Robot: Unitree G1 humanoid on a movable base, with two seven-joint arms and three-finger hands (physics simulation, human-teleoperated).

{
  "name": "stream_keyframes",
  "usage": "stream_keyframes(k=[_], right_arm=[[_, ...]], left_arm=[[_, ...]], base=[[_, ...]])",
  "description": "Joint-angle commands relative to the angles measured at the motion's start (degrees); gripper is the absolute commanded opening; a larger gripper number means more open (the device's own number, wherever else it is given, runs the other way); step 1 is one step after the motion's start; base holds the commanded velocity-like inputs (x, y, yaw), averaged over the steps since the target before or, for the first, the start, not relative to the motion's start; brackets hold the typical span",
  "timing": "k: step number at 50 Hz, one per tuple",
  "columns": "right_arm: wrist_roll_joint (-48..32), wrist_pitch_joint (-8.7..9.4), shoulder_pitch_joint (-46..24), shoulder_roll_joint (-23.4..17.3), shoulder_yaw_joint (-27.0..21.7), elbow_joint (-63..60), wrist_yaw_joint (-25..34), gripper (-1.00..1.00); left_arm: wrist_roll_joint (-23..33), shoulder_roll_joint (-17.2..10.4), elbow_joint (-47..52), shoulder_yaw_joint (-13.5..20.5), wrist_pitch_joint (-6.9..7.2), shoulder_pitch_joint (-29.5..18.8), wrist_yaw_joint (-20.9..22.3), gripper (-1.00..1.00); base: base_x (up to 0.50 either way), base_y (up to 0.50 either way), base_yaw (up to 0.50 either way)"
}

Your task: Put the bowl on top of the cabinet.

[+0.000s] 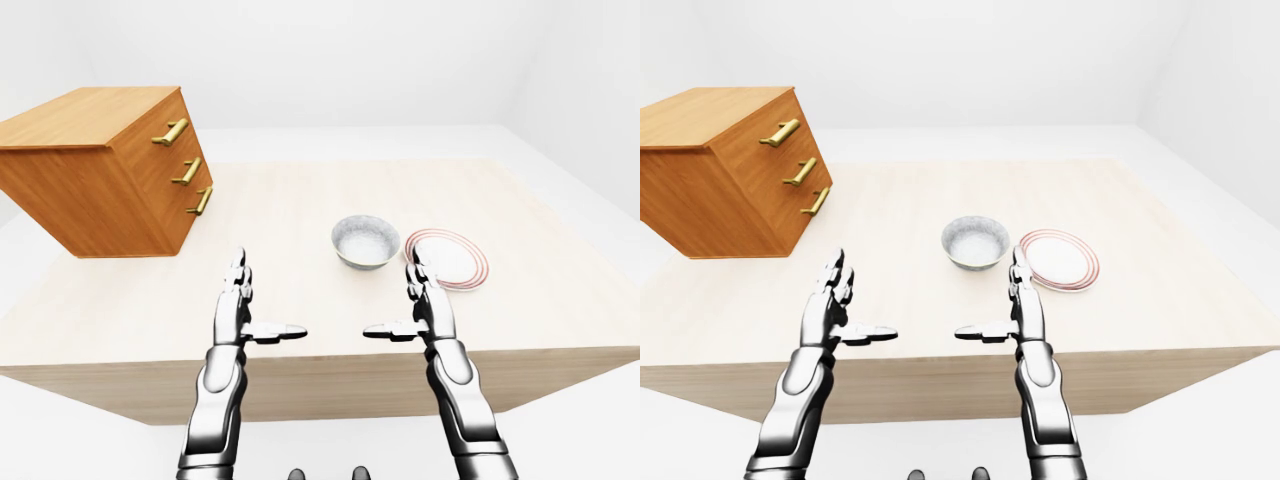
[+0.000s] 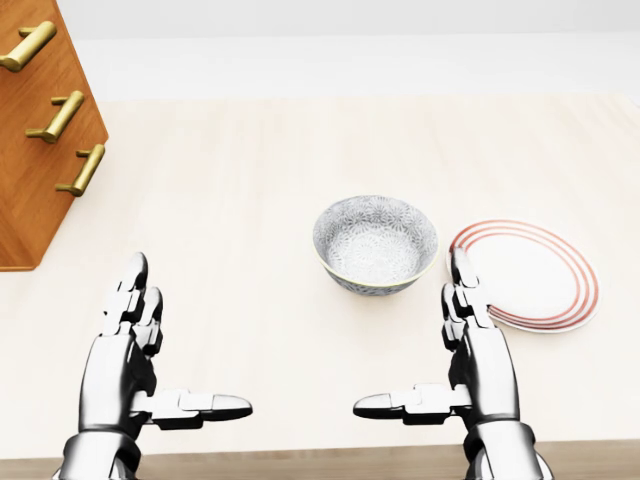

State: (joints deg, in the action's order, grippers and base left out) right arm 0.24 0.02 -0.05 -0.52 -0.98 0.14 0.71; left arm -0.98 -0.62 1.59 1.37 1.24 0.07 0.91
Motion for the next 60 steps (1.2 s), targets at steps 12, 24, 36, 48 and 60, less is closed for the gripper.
stream_keyframes(k=[12,24,36,48,60], right_arm=[[-0.1,4.18,0.8,-1.6,-2.8,-6.9,1.1,1.00],[4.1,4.98,-1.3,-7.3,-21.7,-47.8,5.2,1.00],[14.3,4.98,-4.9,-12.4,-36.5,-59.5,4.5,1.00],[16.3,4.98,-4.7,-13.5,-37.2,-59.7,3.5,1.00],[16.2,4.98,-4.0,-13.0,-37.5,-60.0,4.4,1.00]], left_arm=[[-3.4,-1.9,10.5,5.1,3.76,0.3,1.5,1.00],[-8.5,-7.1,28.3,20.4,3.76,-1.4,-0.3,1.00],[-25.3,-14.6,38.9,39.1,3.76,-3.0,-4.0,1.00],[-26.2,-15.6,38.1,39.4,3.76,-2.8,-5.5,1.00],[-24.9,-15.6,37.2,38.9,3.76,-2.7,-5.4,1.00]], base=[[0.00,0.00,0.00],[0.00,0.00,0.00],[0.00,0.00,0.00],[0.00,0.00,0.00],[0.40,0.00,0.00]])
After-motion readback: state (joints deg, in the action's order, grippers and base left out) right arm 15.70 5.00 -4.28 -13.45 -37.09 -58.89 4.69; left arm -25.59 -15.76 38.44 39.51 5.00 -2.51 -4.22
